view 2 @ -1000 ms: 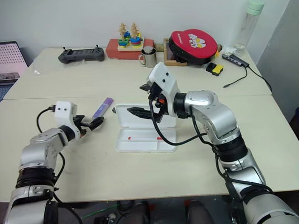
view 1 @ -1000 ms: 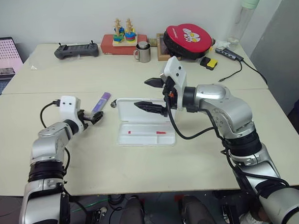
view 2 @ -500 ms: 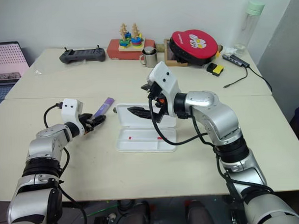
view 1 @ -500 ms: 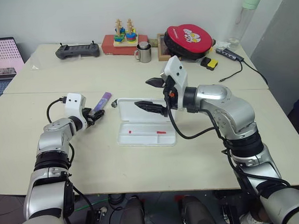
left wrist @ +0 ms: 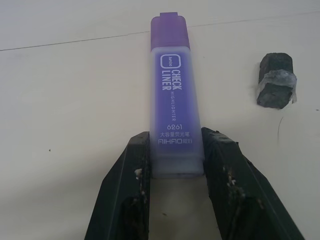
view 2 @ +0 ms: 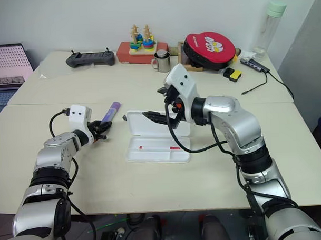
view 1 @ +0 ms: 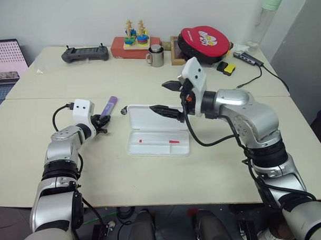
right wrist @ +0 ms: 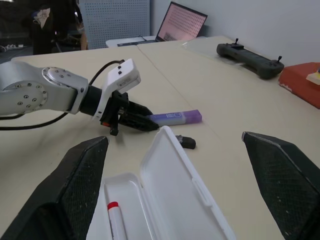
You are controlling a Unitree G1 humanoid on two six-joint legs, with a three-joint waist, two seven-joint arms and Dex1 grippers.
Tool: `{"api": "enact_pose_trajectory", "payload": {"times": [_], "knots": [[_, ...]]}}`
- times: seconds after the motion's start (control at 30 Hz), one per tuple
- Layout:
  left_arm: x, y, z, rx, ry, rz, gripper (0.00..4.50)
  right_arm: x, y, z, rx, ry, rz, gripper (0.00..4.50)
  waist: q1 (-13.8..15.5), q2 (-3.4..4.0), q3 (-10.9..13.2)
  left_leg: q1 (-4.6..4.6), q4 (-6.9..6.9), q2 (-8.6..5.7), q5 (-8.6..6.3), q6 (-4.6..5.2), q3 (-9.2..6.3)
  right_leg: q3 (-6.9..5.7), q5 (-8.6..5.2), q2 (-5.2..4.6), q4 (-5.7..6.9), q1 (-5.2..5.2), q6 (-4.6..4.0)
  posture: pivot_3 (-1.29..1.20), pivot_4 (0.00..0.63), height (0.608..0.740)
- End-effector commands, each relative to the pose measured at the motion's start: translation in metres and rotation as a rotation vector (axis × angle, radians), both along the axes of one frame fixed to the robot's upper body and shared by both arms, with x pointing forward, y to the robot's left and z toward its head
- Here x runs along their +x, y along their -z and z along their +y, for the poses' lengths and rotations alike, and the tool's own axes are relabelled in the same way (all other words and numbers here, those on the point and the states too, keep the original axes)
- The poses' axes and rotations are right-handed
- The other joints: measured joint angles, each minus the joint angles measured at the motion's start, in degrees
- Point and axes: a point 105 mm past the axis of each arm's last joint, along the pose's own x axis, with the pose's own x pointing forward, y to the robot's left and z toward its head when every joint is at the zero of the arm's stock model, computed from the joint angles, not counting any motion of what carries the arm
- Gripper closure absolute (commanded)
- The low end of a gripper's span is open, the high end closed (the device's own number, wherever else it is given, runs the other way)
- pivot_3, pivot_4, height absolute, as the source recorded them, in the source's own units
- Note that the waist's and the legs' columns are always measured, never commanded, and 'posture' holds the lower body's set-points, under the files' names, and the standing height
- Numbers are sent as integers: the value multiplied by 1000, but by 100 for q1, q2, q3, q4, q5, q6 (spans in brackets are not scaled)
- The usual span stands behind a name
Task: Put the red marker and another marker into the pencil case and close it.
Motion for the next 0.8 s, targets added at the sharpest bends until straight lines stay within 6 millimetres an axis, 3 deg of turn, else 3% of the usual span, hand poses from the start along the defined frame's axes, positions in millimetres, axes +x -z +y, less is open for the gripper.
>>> {"api": "enact_pose_trajectory", "payload": {"times": [0.03, 0.13, 0.27, 0.33, 0.43, 0.53, 0.8], "knots": [[-5, -91, -35, -165, 229, -339, 3299, -25, -30, -15, 87, -95, -75, 0, 12, -11, 7, -14, 1, 0, 0, -1, -4, -4, 0, 0, -1, -7, -1, 0, 150, 740], [-19, -111, -52, -229, 360, -386, 3299, -36, -30, -20, 80, -140, -74, 0, -3, -13, 9, -37, 3, 0, 1, -3, -10, -9, 2, -2, -2, -20, -3, 0, 150, 740], [-52, -137, -75, -177, 666, -414, 3299, -48, -27, -31, 61, -176, -69, 0, -81, -11, 11, -27, -3, -1, 0, -2, -7, -8, 1, -3, -1, -18, -3, 0, 150, 740], [-83, -132, -95, -121, 913, -337, 3299, -53, -22, -35, 36, -192, -63, 0, -137, -9, 12, -27, -3, -1, 0, -1, -7, -8, 1, -3, 0, -18, -3, 0, 150, 740], [-109, -96, -107, 14, 1129, -119, 3299, -46, -21, -38, 34, -149, -66, 0, -176, 1, 17, -22, -7, 0, 0, -1, -4, -3, 0, -2, -4, -16, -3, 0, 150, 740], [-110, -60, -96, 212, 1185, 65, 3299, -46, -14, -38, 10, -135, -62, 0, -162, 4, 18, -3, -9, 0, 0, 0, 0, 0, -6, -2, -1, -8, -10, 0, 150, 740], [-79, -42, -81, 469, 1200, 145, 3299, -48, 2, -36, -19, -93, -39, 0, -112, -2, 21, -12, 4, 0, 2, 3, 2, 6, -12, -1, -2, -14, 19, 0, 150, 740]]}}
